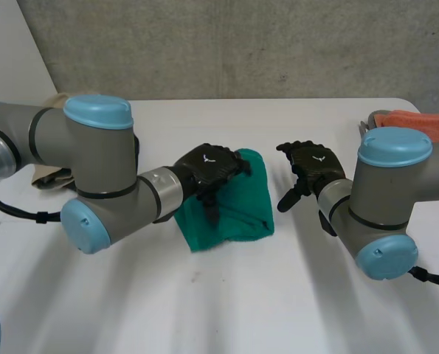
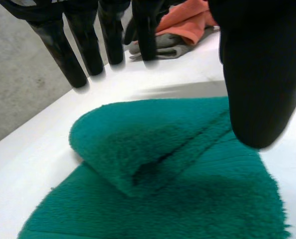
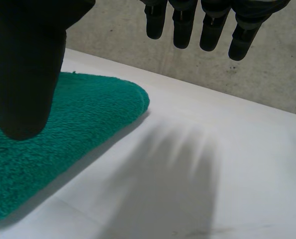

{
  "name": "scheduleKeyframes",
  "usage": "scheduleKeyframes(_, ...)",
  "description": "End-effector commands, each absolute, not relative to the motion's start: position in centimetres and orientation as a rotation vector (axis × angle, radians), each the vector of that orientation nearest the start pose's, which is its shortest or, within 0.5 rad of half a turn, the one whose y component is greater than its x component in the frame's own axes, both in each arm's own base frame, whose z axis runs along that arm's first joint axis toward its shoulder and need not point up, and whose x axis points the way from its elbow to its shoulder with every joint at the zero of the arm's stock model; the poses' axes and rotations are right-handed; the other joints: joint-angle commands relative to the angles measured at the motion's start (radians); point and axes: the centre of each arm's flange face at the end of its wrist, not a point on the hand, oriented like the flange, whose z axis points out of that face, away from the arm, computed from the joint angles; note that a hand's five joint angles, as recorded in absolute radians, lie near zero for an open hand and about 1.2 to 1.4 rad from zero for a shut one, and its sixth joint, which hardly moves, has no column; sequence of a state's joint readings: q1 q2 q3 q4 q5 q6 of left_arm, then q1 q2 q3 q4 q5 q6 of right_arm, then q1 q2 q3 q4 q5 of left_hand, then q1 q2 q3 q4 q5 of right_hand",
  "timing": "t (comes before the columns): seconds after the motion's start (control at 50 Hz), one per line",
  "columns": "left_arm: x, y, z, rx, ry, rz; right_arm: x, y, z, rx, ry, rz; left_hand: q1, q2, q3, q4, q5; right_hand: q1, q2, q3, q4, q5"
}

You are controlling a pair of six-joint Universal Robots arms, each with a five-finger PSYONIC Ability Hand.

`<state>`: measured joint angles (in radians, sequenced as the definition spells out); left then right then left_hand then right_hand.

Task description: Fold the laundry.

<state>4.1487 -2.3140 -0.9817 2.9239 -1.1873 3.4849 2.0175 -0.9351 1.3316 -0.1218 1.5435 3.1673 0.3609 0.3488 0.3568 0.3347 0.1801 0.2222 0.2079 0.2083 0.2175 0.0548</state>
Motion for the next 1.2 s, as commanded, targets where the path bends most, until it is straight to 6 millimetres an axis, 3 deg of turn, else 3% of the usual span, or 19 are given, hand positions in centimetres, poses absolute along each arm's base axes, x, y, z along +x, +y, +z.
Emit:
scheduleKeyframes(0.02,-35.8,-30.2,19.8,1.453,2.459,-1.995,28.8,-31.7,15.9,-0.486,2.251,-1.673,0.311,0.323,0.315,0.337,0.317,-0.048,-0.033,-0.034,-0.043,-0.055)
scheduleKeyframes(0.1,-35.3,-31.4,19.2,1.343,2.471,-1.932,28.7,-31.7,15.9,-0.484,2.252,-1.673,0.281,0.293,0.285,0.307,0.287,-0.048,-0.033,-0.034,-0.043,-0.055)
scheduleKeyframes(0.22,-36.1,-31.2,17.9,1.403,2.497,-1.883,28.8,-31.7,16.0,-0.486,2.249,-1.676,0.281,0.293,0.285,0.307,0.287,-0.048,-0.033,-0.034,-0.043,-0.055)
scheduleKeyframes(0.32,-36.6,-31.0,17.5,1.449,2.507,-1.881,28.7,-31.8,16.0,-0.483,2.249,-1.676,0.143,0.156,0.147,0.170,0.150,-0.048,-0.033,-0.034,-0.043,-0.055)
scheduleKeyframes(0.68,-37.7,-31.6,15.8,1.514,2.456,-1.882,28.5,-32.0,15.8,-0.491,2.260,-1.681,0.240,0.252,0.244,0.266,0.246,-0.048,-0.033,-0.034,-0.043,-0.055)
scheduleKeyframes(0.8,-38.3,-31.5,14.8,1.551,2.416,-1.870,28.5,-32.0,16.0,-0.496,2.258,-1.686,0.395,0.407,0.399,0.421,0.401,-0.048,-0.033,-0.034,-0.043,-0.055)
scheduleKeyframes(0.84,-38.4,-31.4,14.6,1.558,2.407,-1.860,28.5,-32.0,16.0,-0.498,2.258,-1.687,0.641,0.653,0.645,0.667,0.647,-0.048,-0.033,-0.034,-0.043,-0.055)
scheduleKeyframes(0.86,-38.4,-31.3,14.6,1.551,2.399,-1.850,28.4,-32.0,16.0,-0.498,2.259,-1.689,0.872,0.884,0.876,0.898,0.878,-0.048,-0.033,-0.034,-0.043,-0.055)
scheduleKeyframes(0.9,-38.2,-31.3,15.0,1.527,2.381,-1.847,28.4,-32.0,16.0,-0.500,2.258,-1.691,1.012,1.024,1.016,1.038,1.018,-0.048,-0.033,-0.034,-0.043,-0.055)
scheduleKeyframes(0.98,-37.5,-30.8,16.1,1.413,2.366,-1.797,28.5,-32.0,16.0,-0.509,2.257,-1.693,1.035,1.048,1.039,1.062,1.042,-0.048,-0.033,-0.034,-0.043,-0.055)
scheduleKeyframes(1.2,-34.5,-25.2,19.5,1.341,2.207,-1.589,29.6,-31.2,16.7,-0.619,2.230,-1.677,1.035,1.048,1.039,1.062,1.042,-0.048,-0.033,-0.034,-0.043,-0.055)
